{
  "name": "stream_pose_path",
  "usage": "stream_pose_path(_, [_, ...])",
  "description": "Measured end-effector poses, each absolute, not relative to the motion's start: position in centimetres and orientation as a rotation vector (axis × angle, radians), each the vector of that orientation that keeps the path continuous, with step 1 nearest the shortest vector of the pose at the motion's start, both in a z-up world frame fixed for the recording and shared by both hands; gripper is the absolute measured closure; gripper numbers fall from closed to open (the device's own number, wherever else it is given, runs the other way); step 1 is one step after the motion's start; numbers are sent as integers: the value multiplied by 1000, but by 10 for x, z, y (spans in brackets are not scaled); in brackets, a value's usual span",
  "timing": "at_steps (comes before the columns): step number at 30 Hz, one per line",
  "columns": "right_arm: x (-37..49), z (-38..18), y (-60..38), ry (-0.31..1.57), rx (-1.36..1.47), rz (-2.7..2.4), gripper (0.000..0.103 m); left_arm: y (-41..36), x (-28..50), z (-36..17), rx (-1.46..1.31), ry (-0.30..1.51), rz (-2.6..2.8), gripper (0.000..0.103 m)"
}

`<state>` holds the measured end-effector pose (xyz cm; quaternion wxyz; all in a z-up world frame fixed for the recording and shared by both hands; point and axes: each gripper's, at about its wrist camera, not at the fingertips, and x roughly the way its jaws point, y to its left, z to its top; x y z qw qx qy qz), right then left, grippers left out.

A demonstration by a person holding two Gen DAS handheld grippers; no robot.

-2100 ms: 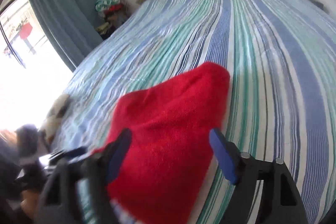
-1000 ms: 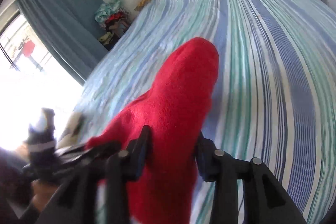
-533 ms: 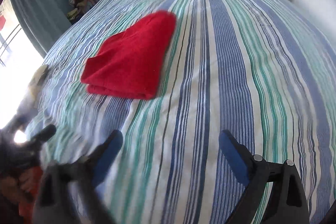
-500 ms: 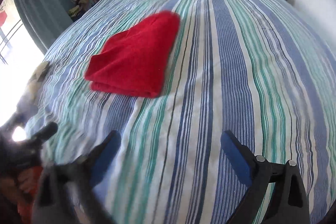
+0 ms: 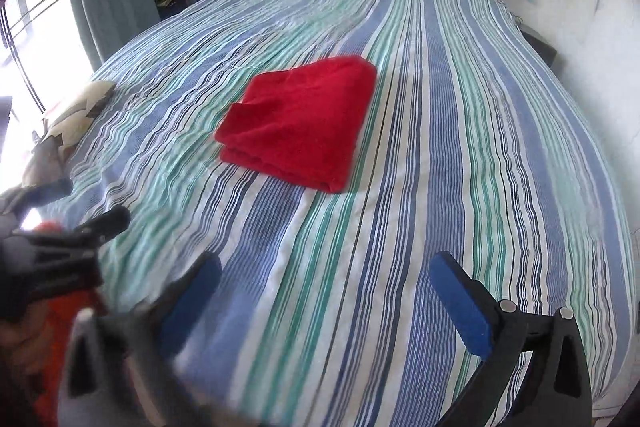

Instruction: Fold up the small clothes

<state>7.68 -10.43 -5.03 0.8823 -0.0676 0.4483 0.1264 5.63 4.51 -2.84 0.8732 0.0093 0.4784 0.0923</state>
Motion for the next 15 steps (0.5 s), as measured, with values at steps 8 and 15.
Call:
stream_pose_path(8, [67, -41, -96, 989, -135, 265, 0, 43, 48, -15, 27, 985, 183, 1])
stream_pose_path(15, [63, -35, -89, 1017, -136, 253, 0, 40, 49, -13, 35, 989, 179, 1])
